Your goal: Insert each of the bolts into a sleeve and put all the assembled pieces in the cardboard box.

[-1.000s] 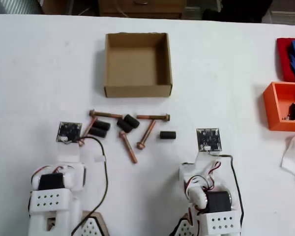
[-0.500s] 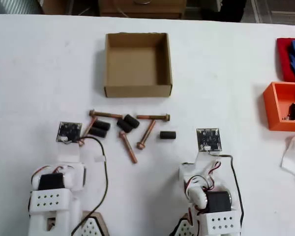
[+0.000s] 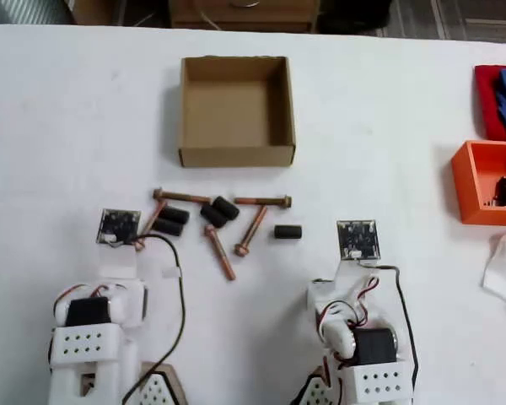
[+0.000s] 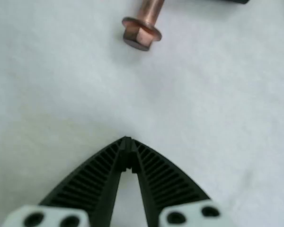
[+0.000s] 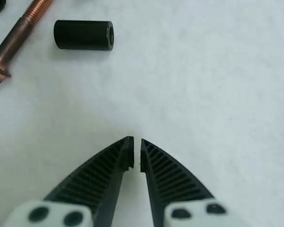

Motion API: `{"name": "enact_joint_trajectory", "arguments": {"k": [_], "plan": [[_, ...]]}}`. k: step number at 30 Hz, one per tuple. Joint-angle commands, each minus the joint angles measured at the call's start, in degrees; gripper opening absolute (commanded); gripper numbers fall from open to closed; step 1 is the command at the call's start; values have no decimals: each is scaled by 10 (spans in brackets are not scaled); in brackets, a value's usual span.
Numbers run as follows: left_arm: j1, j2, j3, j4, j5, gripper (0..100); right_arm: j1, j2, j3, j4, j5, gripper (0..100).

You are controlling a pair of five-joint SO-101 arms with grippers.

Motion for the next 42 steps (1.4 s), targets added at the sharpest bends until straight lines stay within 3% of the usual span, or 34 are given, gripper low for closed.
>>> {"name": "enact_joint_trajectory", "arguments": {"k": [1,26,31,33,38,42], "plan": [[-4,-3,0,-7,3,28,-3,-5,6,-6,1,22],[-4,-3,0,-7,3,28,-6,-7,6,-6,4,23],[-4,-3,0,-7,3,28,-11,-7,4,-101,7,25],[-4,-3,0,-7,3,28,-12,-7,-7,-143,48,25],[-4,-3,0,-7,3,28,-8,-7,-51,-221,244,25],[-4,-3,0,-7,3,28,-7,-7,-98,-236,291,25]]}}
